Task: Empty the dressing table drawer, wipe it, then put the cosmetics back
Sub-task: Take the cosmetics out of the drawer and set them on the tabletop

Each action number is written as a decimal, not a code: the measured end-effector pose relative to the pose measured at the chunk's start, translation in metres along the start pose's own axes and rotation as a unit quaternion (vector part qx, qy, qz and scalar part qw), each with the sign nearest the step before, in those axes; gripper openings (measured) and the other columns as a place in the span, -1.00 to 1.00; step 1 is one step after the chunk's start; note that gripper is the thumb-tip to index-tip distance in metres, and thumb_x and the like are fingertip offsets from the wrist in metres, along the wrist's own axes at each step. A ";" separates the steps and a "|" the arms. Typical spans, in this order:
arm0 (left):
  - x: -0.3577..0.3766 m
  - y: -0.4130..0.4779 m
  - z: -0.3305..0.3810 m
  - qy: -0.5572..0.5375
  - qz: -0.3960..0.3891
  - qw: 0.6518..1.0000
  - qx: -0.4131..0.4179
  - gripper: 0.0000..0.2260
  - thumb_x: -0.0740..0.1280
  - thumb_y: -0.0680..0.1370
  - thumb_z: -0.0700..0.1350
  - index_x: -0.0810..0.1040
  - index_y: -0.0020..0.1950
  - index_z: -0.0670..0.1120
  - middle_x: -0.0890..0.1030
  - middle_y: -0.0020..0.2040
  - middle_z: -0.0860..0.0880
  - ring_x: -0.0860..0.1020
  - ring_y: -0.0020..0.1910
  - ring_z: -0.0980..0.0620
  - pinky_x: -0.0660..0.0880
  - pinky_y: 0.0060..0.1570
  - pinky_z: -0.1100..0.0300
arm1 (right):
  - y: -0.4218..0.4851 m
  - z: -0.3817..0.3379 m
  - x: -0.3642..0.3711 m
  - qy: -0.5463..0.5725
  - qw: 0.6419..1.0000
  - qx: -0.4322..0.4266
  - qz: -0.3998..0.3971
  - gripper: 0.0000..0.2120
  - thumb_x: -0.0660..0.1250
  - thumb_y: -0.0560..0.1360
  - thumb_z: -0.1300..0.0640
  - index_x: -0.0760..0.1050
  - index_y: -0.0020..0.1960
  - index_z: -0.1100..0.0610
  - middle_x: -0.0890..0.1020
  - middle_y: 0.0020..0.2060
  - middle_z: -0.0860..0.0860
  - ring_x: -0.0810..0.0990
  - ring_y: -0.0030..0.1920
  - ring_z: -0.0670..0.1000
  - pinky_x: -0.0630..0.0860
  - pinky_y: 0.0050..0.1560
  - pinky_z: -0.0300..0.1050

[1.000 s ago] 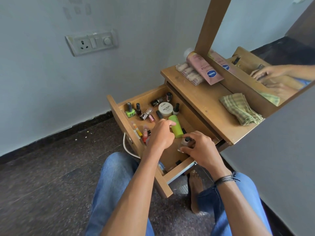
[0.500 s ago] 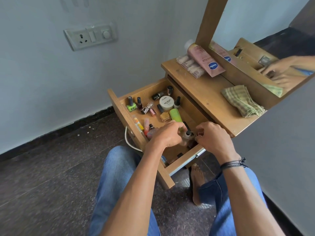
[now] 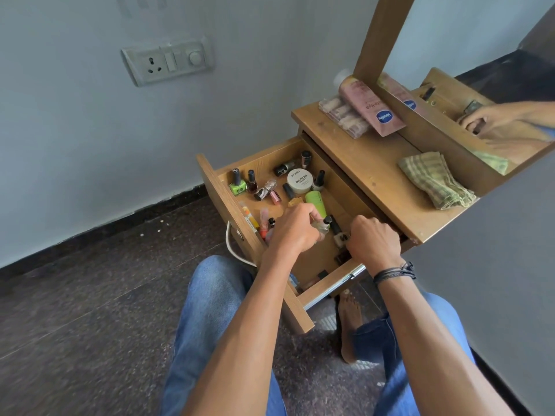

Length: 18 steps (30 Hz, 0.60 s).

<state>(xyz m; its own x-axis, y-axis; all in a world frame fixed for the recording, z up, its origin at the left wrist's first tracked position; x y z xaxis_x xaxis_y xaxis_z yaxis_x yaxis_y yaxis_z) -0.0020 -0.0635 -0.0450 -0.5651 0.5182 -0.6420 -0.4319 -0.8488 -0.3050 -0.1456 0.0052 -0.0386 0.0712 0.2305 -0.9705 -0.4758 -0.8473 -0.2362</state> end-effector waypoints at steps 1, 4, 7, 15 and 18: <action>0.001 0.001 -0.001 -0.003 -0.004 1.000 -0.003 -0.75 0.49 0.54 -0.11 0.58 0.18 0.06 0.58 0.21 0.00 0.56 0.19 -0.07 0.22 0.02 0.09 | 0.002 -0.001 0.000 -0.002 1.000 -0.002 0.001 -0.84 0.18 0.56 0.36 0.36 -0.13 0.15 0.44 -0.32 0.01 0.52 -0.25 0.09 0.49 -0.25 -0.02; 0.003 0.003 -0.003 -0.002 -0.010 1.000 -0.009 -0.74 0.50 0.53 -0.10 0.57 0.18 0.07 0.58 0.18 0.02 0.54 0.16 -0.06 0.26 0.01 0.07 | 0.008 -0.003 -0.001 -0.014 1.000 -0.011 -0.011 -0.82 0.19 0.58 0.35 0.36 -0.14 0.13 0.46 -0.31 0.01 0.57 -0.20 0.10 0.53 -0.23 -0.01; 0.007 0.004 -0.005 -0.009 -0.023 1.000 -0.008 -0.71 0.50 0.51 -0.13 0.56 0.18 0.07 0.61 0.13 0.04 0.57 0.11 -0.05 0.47 0.04 0.03 | 0.010 -0.005 -0.005 -0.023 1.000 -0.018 -0.010 -0.82 0.20 0.57 0.36 0.38 -0.13 0.13 0.47 -0.31 0.01 0.59 -0.20 0.10 0.50 -0.24 -0.03; 0.009 0.005 -0.002 -0.003 -0.034 0.999 0.014 -0.68 0.44 0.54 -0.22 0.56 0.27 0.01 0.63 0.13 0.00 0.58 -0.02 0.01 0.40 -0.27 0.18 | -0.019 0.010 -0.041 0.210 0.963 0.012 0.166 -0.84 0.36 0.56 0.14 0.66 0.10 0.02 0.65 -0.01 -0.05 0.63 -0.07 0.04 0.57 -0.10 -0.08; 0.011 0.005 0.000 -0.012 -0.044 0.999 0.010 -0.66 0.52 0.48 -0.18 0.60 0.23 -0.03 0.67 0.13 -0.01 0.61 0.01 0.02 0.48 -0.09 0.14 | -0.038 0.008 -0.058 0.397 0.894 -0.031 0.205 -0.82 0.48 0.52 0.14 0.68 0.12 0.02 0.69 -0.08 -0.13 0.68 -0.08 -0.14 0.65 -0.02 -0.13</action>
<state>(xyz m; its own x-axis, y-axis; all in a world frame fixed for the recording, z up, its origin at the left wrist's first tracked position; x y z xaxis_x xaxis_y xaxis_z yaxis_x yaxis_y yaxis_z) -0.0101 -0.0622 -0.0536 -0.5402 0.5933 -0.5968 -0.4950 -0.7975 -0.3448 -0.1387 0.0274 0.0270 0.5137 -0.4981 -0.6986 -0.5575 -0.8127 0.1694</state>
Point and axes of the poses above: each hand's wrist, its own y-axis towards the middle knuckle, its own x-axis out of the palm, z = x × y, the point moved 9 cm from there along y, towards the middle knuckle
